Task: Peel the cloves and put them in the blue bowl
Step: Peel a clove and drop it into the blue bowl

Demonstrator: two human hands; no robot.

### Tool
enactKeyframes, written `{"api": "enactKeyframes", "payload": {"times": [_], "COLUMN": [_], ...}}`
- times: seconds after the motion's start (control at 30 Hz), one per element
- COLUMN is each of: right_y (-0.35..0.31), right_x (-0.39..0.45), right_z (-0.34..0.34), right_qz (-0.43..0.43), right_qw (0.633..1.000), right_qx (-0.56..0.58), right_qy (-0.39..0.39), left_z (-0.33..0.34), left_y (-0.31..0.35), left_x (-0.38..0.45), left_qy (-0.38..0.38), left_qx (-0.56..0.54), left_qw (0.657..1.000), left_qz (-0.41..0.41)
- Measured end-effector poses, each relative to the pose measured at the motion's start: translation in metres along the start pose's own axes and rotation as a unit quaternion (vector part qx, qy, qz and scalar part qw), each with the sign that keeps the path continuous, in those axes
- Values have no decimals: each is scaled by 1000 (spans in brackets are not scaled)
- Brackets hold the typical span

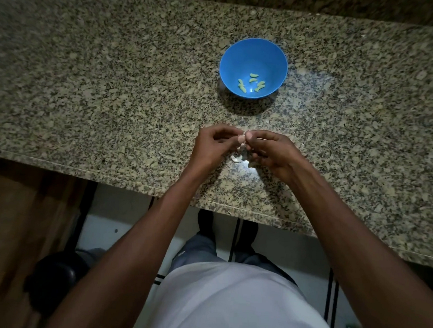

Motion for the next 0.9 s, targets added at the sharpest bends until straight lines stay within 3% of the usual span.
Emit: {"api": "enactKeyframes", "payload": {"times": [0.27, 0.47, 0.7, 0.83, 0.9], "right_y": [-1, -7, -16, -14, -16], "right_x": [-2, -5, -7, -6, -4], "right_z": [7, 5, -1, 1, 3], "right_qz": [-18, -159, -187, -195, -227], "right_qw": [998, 978, 964, 961, 928], "right_qx": [-54, -130, -180, -196, -295], "right_qy": [5, -22, -64, -17, 23], "left_z": [-3, -5, -3, -2, -9], "left_y": [-2, -2, 4, 9, 10], "left_x": [-2, -3, -2, 5, 13], "left_qy": [1, 27, 60, 69, 88], "left_qx": [-17, 5, 45, 104, 137], "left_qw": [1000, 999, 996, 992, 987], "left_qz": [-17, -37, -48, -3, 17]}}
Point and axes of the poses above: each hand's wrist, its own x-axis towards the middle knuckle, its own z-axis out of the palm, y = z × x, the point moved 2 cm from there along x, towards the middle knuckle, and after that the axes turned 13 degrees about -z, right-handed, at the moved point
